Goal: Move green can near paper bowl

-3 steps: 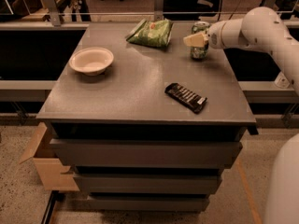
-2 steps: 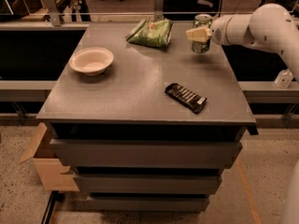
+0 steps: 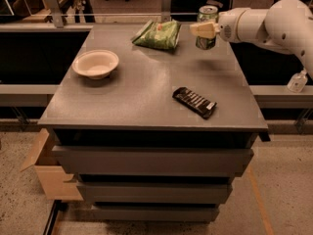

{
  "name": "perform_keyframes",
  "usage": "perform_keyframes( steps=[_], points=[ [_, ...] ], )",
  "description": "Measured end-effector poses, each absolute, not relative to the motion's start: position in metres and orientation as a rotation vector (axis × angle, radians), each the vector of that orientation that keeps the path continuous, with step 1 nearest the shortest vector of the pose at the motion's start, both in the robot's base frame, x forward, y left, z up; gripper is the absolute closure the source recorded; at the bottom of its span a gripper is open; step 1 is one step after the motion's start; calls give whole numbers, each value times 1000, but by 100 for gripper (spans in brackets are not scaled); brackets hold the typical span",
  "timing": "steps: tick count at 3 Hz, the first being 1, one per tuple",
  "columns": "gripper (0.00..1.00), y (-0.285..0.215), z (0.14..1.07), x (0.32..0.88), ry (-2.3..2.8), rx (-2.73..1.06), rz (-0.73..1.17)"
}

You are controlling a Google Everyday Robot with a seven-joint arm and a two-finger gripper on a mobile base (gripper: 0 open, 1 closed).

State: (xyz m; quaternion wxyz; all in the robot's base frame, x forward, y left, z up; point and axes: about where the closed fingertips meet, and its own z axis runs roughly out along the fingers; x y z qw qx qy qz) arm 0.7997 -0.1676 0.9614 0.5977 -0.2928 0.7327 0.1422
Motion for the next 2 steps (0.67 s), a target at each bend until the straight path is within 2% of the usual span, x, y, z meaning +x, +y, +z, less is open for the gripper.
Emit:
perform_keyframes(
  steps=[1, 2],
  points=[
    [100, -163, 959, 800, 1700, -687, 342],
    [100, -128, 959, 793, 1663, -758, 453]
  ],
)
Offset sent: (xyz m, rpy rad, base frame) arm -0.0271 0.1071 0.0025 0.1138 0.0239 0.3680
